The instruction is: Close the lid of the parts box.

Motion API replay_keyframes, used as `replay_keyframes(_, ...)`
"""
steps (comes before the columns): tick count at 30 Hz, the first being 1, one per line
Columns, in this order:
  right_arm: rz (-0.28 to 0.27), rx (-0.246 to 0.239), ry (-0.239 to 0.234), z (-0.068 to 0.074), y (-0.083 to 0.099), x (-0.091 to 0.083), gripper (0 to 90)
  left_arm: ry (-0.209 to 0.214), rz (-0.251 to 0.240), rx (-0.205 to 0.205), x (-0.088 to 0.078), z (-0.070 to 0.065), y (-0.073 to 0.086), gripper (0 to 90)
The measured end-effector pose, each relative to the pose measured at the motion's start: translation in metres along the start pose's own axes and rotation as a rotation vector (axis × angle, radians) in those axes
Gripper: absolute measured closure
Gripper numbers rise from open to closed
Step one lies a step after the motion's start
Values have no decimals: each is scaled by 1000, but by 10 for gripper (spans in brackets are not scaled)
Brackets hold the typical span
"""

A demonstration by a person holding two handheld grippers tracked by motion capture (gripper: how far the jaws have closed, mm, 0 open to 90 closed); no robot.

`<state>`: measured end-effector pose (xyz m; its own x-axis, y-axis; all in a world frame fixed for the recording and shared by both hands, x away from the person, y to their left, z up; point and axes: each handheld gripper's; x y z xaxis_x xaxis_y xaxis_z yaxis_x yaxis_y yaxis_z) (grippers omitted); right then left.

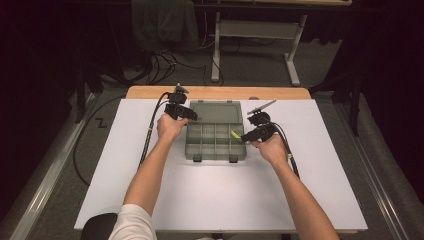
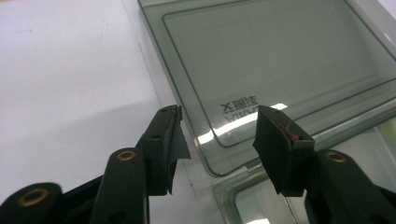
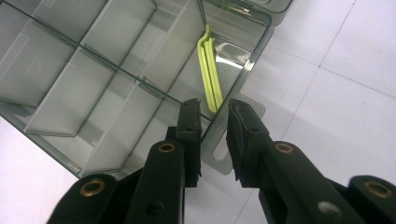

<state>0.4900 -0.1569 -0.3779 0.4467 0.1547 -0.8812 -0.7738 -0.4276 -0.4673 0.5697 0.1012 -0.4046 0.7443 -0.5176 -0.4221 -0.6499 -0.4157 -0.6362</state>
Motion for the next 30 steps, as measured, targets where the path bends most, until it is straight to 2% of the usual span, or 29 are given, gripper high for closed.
replay_keyframes(6, -1, 1, 1, 0, 0, 0, 776, 10, 16, -64, 3, 6, -2, 524)
replay_keyframes(11, -1, 2, 2, 0, 0, 0, 776, 31, 11, -118, 5, 9, -4, 536)
replay_keyframes(30, 3, 1, 1, 0, 0, 0, 776, 62, 27, -210, 8, 17, -7, 512)
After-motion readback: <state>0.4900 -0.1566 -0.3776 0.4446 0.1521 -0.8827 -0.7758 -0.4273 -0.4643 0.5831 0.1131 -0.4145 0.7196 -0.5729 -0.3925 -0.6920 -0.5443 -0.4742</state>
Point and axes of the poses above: each handheld gripper's, and its own axes: x roughly forward along the jaws, y roughly out of its underside, z roughly to its left, and after that the axes turned 14 degrees about y, right-handed
